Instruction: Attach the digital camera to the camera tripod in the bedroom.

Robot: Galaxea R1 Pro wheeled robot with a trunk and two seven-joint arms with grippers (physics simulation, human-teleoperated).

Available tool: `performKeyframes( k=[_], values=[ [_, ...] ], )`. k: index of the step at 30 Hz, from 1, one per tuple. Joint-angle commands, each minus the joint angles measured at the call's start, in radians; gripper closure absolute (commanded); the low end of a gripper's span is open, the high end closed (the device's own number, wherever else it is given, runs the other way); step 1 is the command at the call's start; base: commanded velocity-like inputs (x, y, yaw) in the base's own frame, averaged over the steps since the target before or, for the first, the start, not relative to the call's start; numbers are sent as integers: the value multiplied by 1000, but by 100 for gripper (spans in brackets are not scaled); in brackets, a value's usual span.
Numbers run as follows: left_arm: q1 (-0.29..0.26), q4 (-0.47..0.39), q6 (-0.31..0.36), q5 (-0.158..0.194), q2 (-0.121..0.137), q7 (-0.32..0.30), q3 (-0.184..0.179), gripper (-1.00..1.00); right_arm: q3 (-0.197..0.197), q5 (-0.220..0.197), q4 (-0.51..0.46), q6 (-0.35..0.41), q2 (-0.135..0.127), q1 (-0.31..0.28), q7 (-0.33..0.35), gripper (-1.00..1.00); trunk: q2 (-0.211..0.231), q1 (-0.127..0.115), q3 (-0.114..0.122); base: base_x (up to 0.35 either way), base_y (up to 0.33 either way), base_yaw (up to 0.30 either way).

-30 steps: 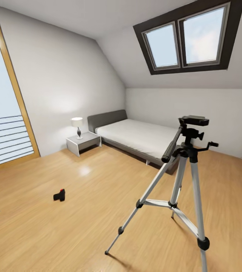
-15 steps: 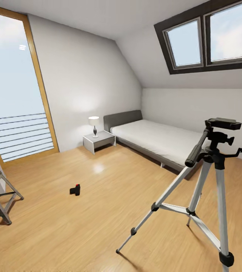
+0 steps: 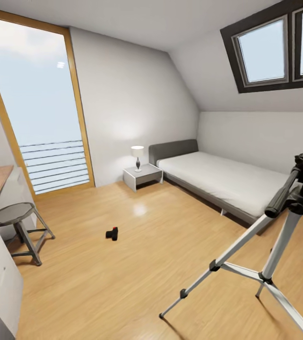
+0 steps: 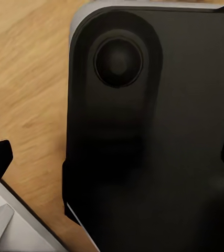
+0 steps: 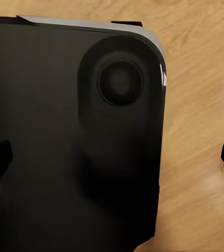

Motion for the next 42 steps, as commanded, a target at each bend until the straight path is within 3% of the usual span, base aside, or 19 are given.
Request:
performKeyframes(
  k=[1,30,42],
  values=[
    [0,-1,-1,10,0,0,-1,-100,0,2,0,-3,0,0,-1,-100,0,0,0,0,0,277],
    [0,-1,-1,9,0,-1,-1,-100,6,0,-1,-2,-3,0,0,-100,0,0,14,0,0,277],
    [0,-1,-1,9,-17,-1,0,-100,5,0,-1,-2,-3,0,0,-100,0,0,20,0,0,277]
  ],
)
